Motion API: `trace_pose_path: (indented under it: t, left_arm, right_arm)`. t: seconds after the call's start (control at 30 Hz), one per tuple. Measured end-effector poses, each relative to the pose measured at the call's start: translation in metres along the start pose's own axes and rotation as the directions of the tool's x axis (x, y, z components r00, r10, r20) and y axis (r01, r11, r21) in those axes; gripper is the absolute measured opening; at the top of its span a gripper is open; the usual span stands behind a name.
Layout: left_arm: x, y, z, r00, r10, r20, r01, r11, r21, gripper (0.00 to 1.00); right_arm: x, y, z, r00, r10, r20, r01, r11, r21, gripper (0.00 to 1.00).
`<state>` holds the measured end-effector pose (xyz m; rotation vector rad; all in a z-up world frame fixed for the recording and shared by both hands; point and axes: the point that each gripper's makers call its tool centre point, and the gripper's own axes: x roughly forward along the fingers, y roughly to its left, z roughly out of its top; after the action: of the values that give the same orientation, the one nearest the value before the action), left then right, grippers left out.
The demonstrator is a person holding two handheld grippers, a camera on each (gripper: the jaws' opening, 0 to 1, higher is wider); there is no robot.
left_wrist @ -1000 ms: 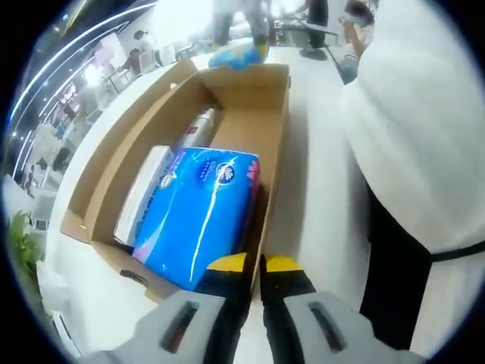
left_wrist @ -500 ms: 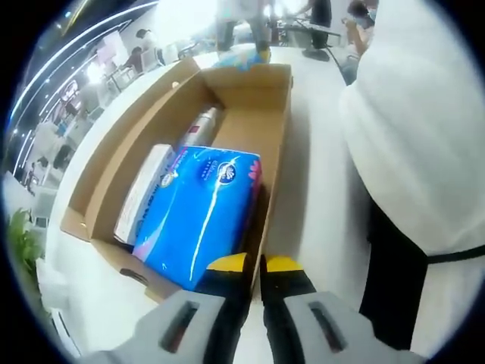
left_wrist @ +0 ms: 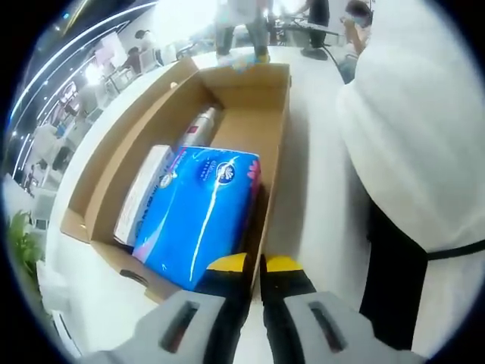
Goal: Operate the shoe box by opening the lid, removing the specified soft item, and placing it in the target area until the item is outside and the box remains undamaged.
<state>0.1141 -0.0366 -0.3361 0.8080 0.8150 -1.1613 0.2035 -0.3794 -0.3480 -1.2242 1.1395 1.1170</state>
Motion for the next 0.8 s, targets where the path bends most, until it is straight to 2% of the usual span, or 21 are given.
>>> trace_pose_path:
  t: [0.5,0.8]
  left_arm:
    - [0.0,0.0,0.0,1.0,-0.001,-0.005,0.001,1.0,-0.003,0.05]
    - [0.0,0.001,0.0,1.0,0.0,-0.005,0.0,1.0,-0.006,0.05]
  right_arm:
    - [0.009,0.001,-0.004,1.0,0.002,-0.007,-0.002,0.999,0.043,0.57]
    - [0.016,0.003,-0.003,1.0,-0.012,-0.025,0.013,1.0,0.022,0.58]
